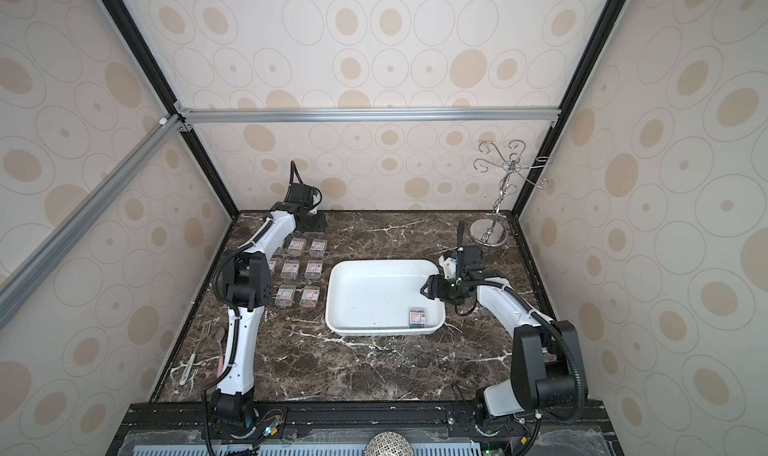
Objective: Take the paper clips out of the storage box
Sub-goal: Place the boxed paper clips at the center of the board.
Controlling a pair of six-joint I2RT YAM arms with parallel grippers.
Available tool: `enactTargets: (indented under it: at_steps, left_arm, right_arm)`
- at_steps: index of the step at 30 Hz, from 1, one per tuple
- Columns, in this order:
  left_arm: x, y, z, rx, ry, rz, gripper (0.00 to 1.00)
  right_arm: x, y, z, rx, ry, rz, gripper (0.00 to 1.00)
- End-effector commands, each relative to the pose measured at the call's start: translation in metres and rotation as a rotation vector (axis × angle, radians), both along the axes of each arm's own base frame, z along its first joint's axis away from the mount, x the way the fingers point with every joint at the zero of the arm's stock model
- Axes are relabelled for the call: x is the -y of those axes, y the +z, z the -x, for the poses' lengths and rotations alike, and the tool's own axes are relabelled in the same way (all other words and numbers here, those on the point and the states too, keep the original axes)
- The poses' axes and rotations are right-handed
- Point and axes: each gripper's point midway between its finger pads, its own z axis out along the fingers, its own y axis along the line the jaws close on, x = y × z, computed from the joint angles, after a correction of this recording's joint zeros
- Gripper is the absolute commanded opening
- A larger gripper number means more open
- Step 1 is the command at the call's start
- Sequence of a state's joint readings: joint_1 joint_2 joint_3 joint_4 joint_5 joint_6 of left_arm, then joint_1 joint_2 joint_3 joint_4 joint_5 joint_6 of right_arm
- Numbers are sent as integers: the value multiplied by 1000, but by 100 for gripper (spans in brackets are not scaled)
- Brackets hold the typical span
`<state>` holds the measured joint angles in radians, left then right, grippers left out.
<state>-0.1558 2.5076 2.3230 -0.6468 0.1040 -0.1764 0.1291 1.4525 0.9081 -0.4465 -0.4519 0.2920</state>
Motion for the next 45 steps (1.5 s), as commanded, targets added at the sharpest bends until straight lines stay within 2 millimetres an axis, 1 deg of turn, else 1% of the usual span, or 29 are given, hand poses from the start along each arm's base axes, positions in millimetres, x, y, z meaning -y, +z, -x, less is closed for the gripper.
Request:
enactTargets:
  at_steps: [1,8,12,19,26,27,30,33,36,39,41,44,45]
  left_arm:
    - [-15,8,-9,17,18,-38,52]
    - [-23,-5,-22,35,26,-46,53]
    - [-26,-15,-25,32,26,-58,54]
    - [-39,-34,-28,10,42,-95,56]
    - [-44,-34,-29,11,46,-94,57]
    - [-45,-32,-29,15,47,-93,57]
    - [-45,-28,-30,21,44,-95,64]
    - [-44,-19,-31,38,32,-90,68]
    - [-40,-5,-34,67,19,-76,72]
    - [-40,26,-39,125,28,-62,74]
    - [-40,57,-41,178,39,-52,76]
    - [-41,99,-36,238,57,-38,77]
    - [-41,108,-33,244,63,-29,77]
  right_arm:
    - [11,-5,3,-26,-15,47,65]
    - [13,-5,5,-31,-15,54,65]
    - [14,-4,5,-31,-17,56,65]
    - [14,-3,6,-27,-16,60,65]
    - [14,-3,6,-29,-17,51,65]
    - [13,-2,6,-28,-16,50,65]
    - [13,-1,7,-26,-14,44,66]
    - [12,0,7,-19,-13,39,66]
    - [10,3,5,-8,-13,26,66]
    - [9,10,0,11,-10,23,66]
    - [8,15,-2,19,-5,22,66]
    - [8,22,-4,36,4,23,67]
    - [8,23,-4,38,6,27,67]
